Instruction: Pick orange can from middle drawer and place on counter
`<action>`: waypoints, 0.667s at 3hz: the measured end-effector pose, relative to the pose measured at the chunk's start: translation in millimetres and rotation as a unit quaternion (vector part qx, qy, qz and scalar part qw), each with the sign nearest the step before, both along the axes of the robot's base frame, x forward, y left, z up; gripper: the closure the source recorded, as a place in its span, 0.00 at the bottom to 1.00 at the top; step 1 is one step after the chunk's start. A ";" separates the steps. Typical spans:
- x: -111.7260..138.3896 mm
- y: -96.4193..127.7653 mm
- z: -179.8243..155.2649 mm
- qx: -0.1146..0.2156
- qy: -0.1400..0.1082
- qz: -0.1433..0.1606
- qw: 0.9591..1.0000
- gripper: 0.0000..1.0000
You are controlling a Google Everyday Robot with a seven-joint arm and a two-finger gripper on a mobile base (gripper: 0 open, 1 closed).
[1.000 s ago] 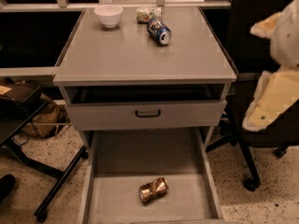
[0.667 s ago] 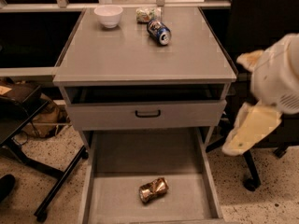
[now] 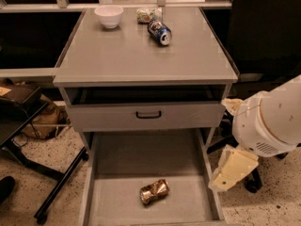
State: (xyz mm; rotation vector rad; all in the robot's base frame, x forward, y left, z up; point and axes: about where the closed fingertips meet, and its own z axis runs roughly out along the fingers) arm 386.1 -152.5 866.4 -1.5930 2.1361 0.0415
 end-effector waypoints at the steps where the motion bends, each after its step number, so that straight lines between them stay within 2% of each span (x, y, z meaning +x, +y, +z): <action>1: 0.8 4.0 -7.3 0.004 0.001 0.002 1.000 0.00; 2: 3.1 33.6 -44.5 0.033 0.009 0.013 0.999 0.00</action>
Offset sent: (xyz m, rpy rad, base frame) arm 0.0097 0.1226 -0.1568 0.2488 0.0671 0.0891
